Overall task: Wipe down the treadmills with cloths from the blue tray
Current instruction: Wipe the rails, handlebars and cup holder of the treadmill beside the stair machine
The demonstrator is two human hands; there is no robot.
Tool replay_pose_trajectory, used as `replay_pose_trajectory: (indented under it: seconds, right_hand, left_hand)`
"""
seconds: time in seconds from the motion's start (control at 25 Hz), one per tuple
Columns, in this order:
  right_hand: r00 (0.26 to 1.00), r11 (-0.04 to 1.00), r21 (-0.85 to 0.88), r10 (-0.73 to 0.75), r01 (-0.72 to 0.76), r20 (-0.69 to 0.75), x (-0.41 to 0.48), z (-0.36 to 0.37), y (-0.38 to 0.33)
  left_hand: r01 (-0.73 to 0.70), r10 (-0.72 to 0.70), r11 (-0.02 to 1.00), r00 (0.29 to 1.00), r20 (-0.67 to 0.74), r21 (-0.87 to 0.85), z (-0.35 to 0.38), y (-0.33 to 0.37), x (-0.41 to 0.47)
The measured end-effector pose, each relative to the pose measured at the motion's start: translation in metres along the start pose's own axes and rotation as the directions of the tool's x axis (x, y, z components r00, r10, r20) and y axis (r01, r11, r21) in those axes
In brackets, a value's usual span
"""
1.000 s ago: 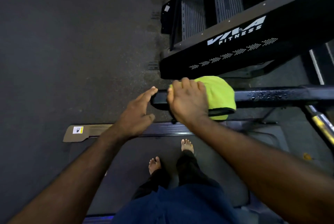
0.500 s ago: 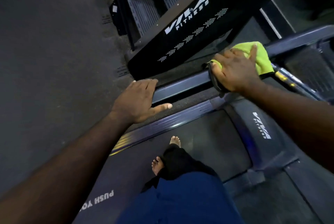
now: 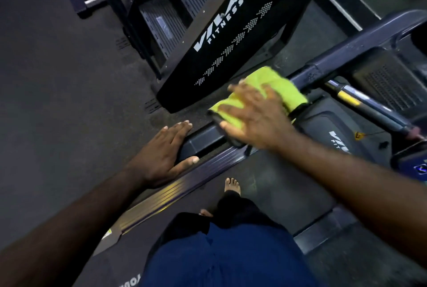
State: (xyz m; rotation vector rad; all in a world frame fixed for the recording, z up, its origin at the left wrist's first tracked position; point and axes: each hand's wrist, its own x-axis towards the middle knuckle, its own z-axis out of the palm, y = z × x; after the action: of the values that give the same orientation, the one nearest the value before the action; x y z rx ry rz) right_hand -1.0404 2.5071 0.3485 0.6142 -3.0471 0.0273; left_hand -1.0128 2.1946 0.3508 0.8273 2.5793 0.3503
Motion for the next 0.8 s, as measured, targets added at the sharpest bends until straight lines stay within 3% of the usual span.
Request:
replay_pose_trajectory:
  seconds: [0.04, 0.12, 0.2, 0.28, 0.36, 0.4, 0.44, 0.52, 0.6, 0.64, 0.72, 0.8]
  right_hand:
    - [0.996, 0.996, -0.032, 0.082, -0.084, -0.037, 0.001, 0.0, 0.033]
    - [0.974, 0.972, -0.086, 0.221, -0.217, 0.04, 0.001, -0.004, 0.077]
    - [0.939, 0.938, -0.098, 0.338, -0.331, 0.062, 0.003, -0.005, 0.079]
    - [0.823, 0.823, 0.027, 0.569, -0.568, -0.014, 0.004, -0.008, 0.046]
    - [0.706, 0.703, 0.176, 0.706, -0.69, -0.051, -0.008, -0.005, -0.015]
    - [0.726, 0.721, 0.198, 0.685, -0.664, -0.06, -0.018, -0.001, -0.047]
    - [0.8, 0.796, 0.196, 0.595, -0.573, -0.075, -0.028, 0.004, -0.068]
    - [0.914, 0.916, 0.145, 0.391, -0.374, -0.113, -0.028, 0.007, -0.054]
    - [0.919, 0.926, 0.062, 0.377, -0.372, -0.113, -0.01, 0.002, -0.007]
    - [0.867, 0.873, 0.031, 0.487, -0.487, -0.102, -0.001, 0.001, 0.014]
    - [0.628, 0.627, 0.116, 0.778, -0.771, -0.03, 0.016, -0.003, 0.047]
    - [0.446, 0.422, 0.241, 0.894, -0.874, 0.052, 0.031, -0.006, 0.05]
  left_hand:
    - [-0.018, 0.018, 1.0, 1.0, 0.005, -0.014, 0.0, -0.001, 0.0]
    - [-0.056, 0.056, 0.998, 0.998, 0.009, -0.033, -0.001, -0.002, 0.0]
    - [-0.103, 0.104, 0.994, 0.994, 0.023, -0.048, -0.002, -0.001, 0.0]
    - [-0.122, 0.126, 0.989, 0.992, 0.033, -0.088, -0.003, -0.002, -0.001]
    - [-0.13, 0.138, 0.978, 0.99, 0.036, -0.161, -0.004, -0.004, -0.002]
    - [-0.137, 0.146, 0.967, 0.989, 0.028, -0.213, -0.004, -0.005, -0.002]
    - [-0.144, 0.154, 0.953, 0.988, 0.017, -0.266, -0.005, -0.005, -0.003]
    - [-0.169, 0.184, 0.921, 0.983, 0.008, -0.352, -0.007, -0.008, -0.004]
    - [-0.186, 0.212, 0.893, 0.977, 0.018, -0.409, -0.006, -0.015, -0.004]
    - [-0.189, 0.223, 0.881, 0.974, 0.028, -0.433, -0.005, -0.018, -0.004]
    - [-0.185, 0.224, 0.854, 0.974, 0.023, -0.487, -0.001, -0.024, -0.004]
    - [-0.195, 0.222, 0.814, 0.975, -0.017, -0.547, 0.003, -0.029, -0.001]
